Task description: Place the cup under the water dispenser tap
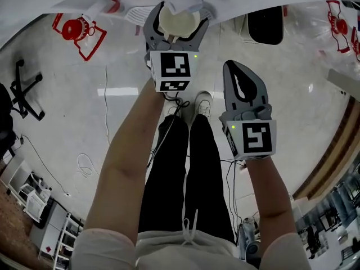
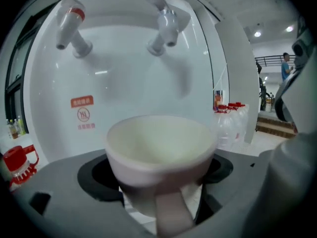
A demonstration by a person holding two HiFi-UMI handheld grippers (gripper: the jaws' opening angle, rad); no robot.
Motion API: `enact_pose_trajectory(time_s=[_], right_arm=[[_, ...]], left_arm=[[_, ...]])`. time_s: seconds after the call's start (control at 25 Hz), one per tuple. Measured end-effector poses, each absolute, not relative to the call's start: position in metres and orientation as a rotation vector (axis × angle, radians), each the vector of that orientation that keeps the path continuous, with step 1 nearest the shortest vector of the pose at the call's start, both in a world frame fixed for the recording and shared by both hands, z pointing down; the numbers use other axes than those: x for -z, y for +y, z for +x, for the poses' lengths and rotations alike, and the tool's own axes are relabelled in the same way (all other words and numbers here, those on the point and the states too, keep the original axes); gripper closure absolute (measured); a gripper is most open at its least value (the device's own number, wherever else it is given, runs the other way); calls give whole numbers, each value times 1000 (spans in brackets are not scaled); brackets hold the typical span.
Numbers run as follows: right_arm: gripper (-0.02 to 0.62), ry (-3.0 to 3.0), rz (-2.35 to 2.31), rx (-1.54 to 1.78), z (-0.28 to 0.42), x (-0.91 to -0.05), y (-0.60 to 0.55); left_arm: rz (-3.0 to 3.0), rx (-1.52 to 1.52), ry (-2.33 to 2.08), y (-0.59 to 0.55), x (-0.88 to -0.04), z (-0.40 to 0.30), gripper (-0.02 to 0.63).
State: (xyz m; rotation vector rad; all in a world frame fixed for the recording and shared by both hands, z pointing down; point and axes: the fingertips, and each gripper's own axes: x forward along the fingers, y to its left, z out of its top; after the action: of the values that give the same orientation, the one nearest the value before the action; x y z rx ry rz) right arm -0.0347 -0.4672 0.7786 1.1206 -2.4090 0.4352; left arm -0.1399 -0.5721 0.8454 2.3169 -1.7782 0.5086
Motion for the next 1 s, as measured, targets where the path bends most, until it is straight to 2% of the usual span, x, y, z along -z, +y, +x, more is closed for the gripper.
enact_pose_trajectory(time_s=[0.68,1.0], right_arm=[[566,-2379,1130,-422,-10,-777,-454],[568,-2398,1114,-470,-7,-776,-441]], left_arm=[[2176,-405,-1966,-579,-846,-140,137],[2099,-322,-1976,-573,-838,-148,104]])
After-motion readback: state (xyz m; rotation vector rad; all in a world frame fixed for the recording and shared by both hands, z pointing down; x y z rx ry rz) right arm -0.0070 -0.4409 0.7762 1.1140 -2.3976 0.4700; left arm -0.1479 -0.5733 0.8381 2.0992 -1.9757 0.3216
